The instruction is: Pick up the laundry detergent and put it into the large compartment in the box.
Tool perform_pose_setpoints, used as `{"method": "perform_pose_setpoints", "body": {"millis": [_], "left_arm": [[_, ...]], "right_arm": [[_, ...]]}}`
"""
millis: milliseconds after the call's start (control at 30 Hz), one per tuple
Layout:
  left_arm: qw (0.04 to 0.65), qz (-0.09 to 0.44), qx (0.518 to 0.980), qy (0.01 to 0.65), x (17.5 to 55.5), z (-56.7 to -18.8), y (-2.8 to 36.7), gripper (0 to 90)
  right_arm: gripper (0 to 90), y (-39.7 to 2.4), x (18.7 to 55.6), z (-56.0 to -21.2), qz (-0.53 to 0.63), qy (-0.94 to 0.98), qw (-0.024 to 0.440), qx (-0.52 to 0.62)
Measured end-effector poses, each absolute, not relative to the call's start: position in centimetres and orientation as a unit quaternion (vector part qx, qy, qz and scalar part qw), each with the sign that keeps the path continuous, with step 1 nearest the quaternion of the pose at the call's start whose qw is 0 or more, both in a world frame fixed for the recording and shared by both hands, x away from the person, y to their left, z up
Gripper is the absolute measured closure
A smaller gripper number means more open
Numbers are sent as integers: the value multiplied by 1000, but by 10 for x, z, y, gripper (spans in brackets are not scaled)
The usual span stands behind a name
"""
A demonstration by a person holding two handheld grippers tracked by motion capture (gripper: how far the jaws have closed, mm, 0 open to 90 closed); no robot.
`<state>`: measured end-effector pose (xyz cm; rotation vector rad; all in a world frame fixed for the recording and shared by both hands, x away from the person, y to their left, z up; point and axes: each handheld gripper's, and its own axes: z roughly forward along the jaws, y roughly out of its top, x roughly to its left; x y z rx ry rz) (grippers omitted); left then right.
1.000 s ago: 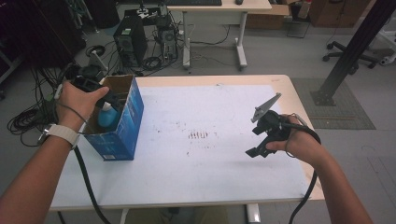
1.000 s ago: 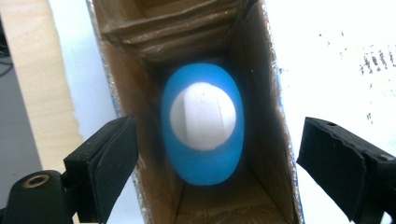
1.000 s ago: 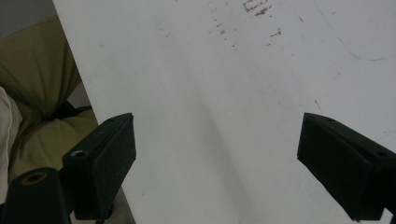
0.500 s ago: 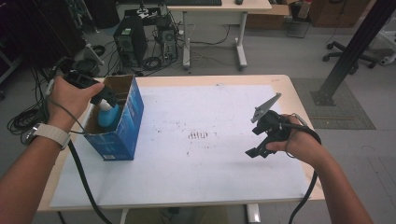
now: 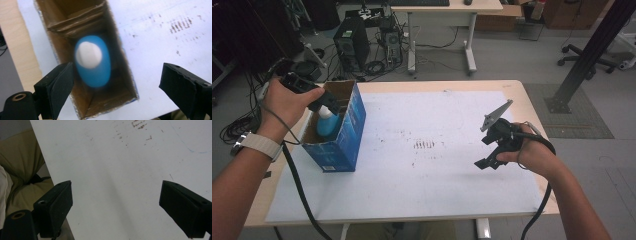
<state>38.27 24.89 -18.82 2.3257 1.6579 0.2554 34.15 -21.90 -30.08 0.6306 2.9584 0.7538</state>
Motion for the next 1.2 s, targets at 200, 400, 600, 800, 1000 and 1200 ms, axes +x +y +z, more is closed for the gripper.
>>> {"method": "perform_pose_setpoints", "body": {"millis": [200,400,600,800,1000,1200], "left_arm": [[140,86,813,559,378,-186,242,122],[147,88,819,547,373,-181,237,121],[149,88,827,534,369,-178,232,119],[150,87,837,519,366,-177,225,120],[155,83,845,506,362,-176,219,120],[165,81,854,487,358,-176,211,119]], "right_arm": [[118,-219,340,-299,244,948,13,202],[118,-219,339,-298,243,948,14,204],[118,-218,338,-298,243,948,13,204],[118,-218,337,-297,243,948,15,203],[118,-219,336,-296,243,948,16,204],[118,-219,336,-296,243,948,16,204]]}}
